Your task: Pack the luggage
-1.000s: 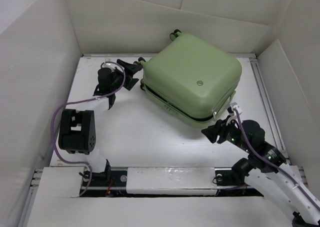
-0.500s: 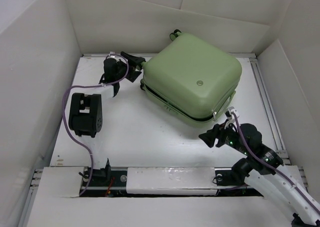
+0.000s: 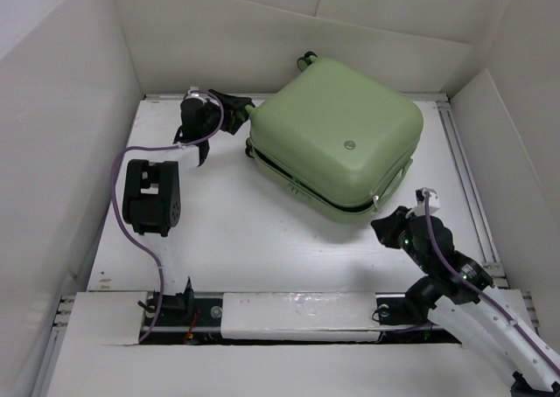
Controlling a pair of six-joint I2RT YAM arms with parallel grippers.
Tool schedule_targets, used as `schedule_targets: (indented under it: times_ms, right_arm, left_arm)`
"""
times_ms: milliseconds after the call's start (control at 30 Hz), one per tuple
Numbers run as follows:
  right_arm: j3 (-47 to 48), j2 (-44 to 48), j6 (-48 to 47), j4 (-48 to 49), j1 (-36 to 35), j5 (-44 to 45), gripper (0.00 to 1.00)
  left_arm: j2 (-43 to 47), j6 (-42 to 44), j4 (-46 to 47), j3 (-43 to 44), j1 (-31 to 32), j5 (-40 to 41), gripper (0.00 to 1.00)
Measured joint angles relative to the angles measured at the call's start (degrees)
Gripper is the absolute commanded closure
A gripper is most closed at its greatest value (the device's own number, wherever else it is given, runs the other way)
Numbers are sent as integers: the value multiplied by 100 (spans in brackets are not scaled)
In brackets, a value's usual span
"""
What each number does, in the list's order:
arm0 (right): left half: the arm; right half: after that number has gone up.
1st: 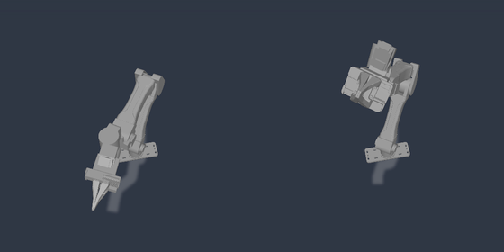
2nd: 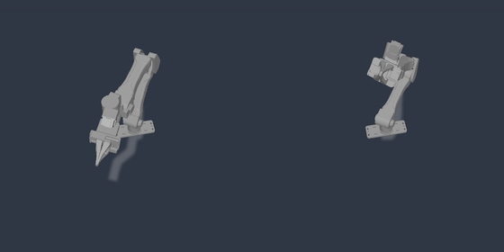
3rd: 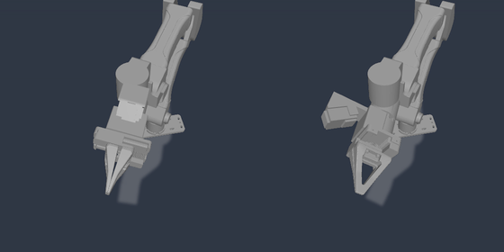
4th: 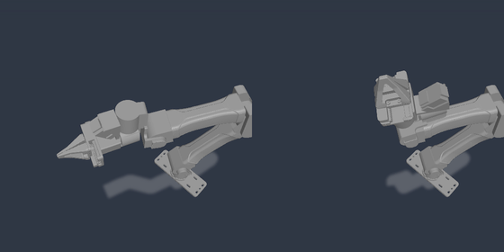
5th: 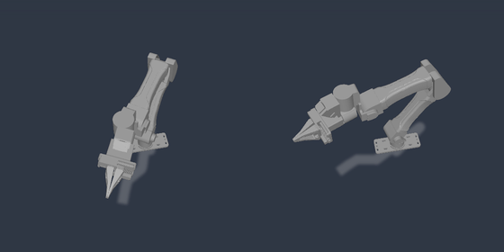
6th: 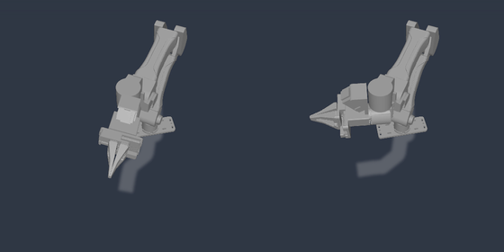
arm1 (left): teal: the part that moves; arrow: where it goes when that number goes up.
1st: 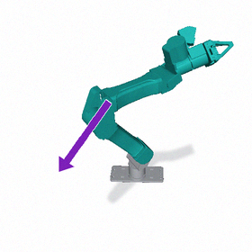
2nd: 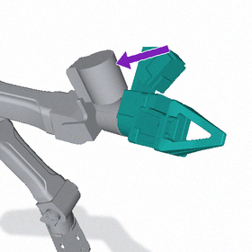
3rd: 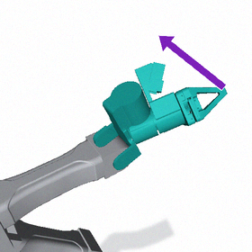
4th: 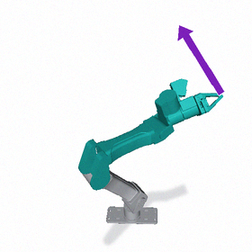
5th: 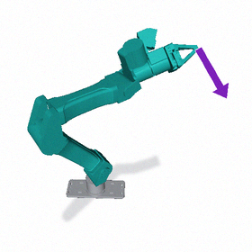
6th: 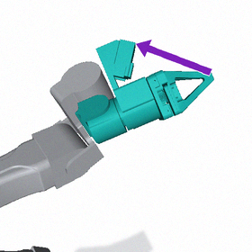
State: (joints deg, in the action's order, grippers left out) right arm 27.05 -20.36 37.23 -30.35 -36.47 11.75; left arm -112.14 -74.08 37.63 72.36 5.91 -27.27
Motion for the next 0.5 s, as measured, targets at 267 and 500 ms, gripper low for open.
schedule_targets:
  times_ms: [267,500]
  right_arm:
    - [0,-219,1032,-505,0,1296,92]
    - [-413,-1241,1392,177,9,1453,74]
  left_arm:
    - [372,7,-205,-153,-44,-153,100]
    - [1523,262,-649,-501,-13,-247,100]
